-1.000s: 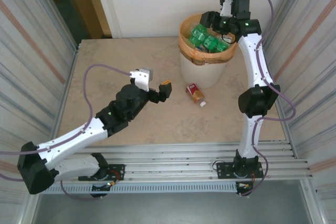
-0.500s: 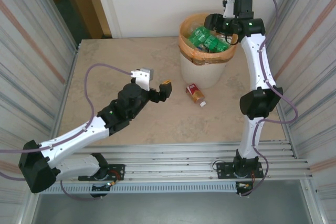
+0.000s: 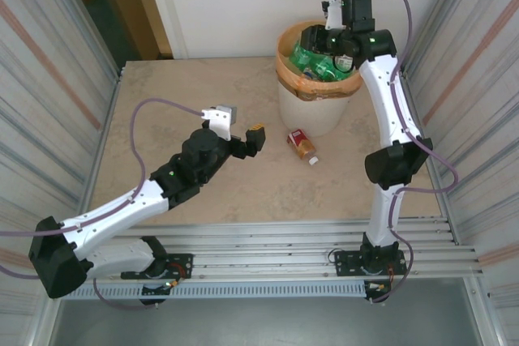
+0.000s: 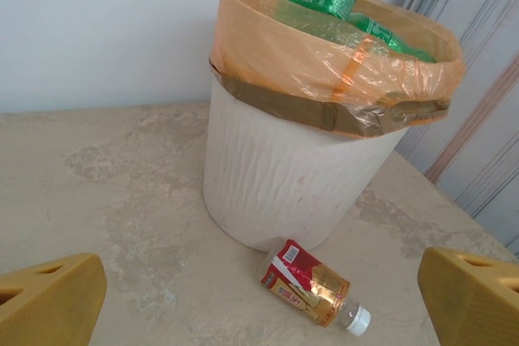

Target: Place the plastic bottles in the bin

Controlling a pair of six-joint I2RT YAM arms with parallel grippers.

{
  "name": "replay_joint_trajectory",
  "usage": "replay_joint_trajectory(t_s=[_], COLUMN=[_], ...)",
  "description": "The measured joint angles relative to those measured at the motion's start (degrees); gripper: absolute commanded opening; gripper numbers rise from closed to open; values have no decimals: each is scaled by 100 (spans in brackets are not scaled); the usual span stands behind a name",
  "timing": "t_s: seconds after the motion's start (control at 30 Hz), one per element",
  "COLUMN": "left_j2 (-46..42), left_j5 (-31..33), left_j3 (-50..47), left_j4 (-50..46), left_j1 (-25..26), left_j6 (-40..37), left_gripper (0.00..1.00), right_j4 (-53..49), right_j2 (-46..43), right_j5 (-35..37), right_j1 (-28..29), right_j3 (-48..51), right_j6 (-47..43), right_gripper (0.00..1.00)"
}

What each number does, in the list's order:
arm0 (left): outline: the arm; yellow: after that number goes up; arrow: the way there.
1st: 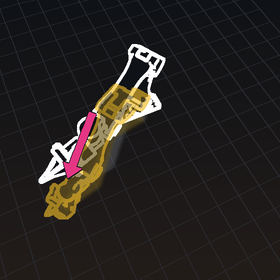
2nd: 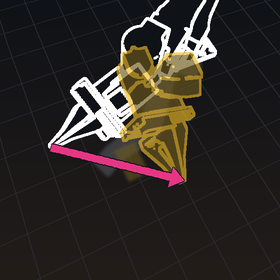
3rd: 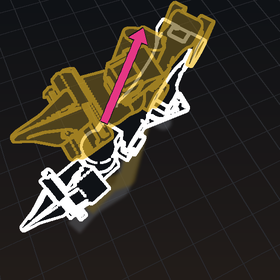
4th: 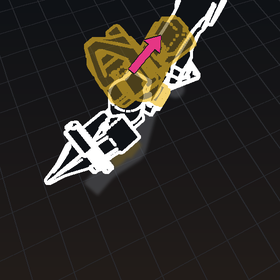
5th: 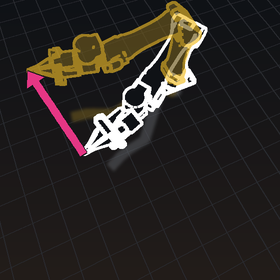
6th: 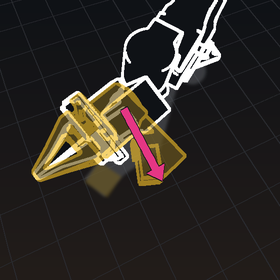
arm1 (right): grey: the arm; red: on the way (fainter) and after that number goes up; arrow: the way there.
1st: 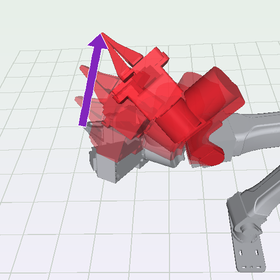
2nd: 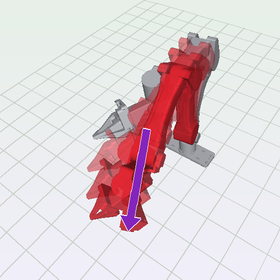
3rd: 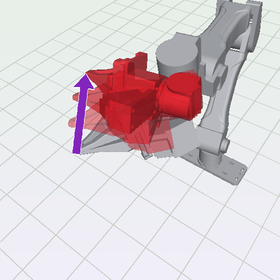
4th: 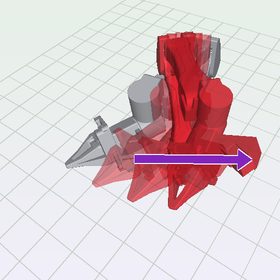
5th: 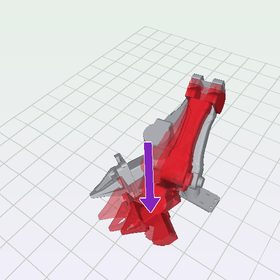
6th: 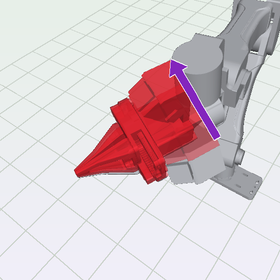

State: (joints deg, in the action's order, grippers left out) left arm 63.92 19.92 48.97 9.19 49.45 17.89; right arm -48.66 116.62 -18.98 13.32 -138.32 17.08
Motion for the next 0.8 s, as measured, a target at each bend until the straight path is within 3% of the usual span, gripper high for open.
replay_joint_trajectory(t_s=[0.2, 0.3, 0.4, 0.53, 0.8], left_j2=[0, 7, 39, 118, 190], left_j5=[-59, -83, -98, -103, -144], left_j3=[0, 0, 0, 0, 0], left_j4=[0, 2, 2, 0, 2], left_j1=[0, 0, 0, 0, 0], left_j6=[44, 61, 101, 151, 192], left_gripper=[99, 99, 99, 99, 99], right_j4=[365, 514, 619, 616, 398], right_j2=[306, 658, 890, 929, 726], right_j5=[-83, -186, -205, -203, -197], right_j1=[-87, -243, -413, -542, -498], right_j3=[-122, -476, -634, -634, -643], right_j6=[74, 203, 258, 262, 160], right_gripper=[38, 62, 70, 69, 58])
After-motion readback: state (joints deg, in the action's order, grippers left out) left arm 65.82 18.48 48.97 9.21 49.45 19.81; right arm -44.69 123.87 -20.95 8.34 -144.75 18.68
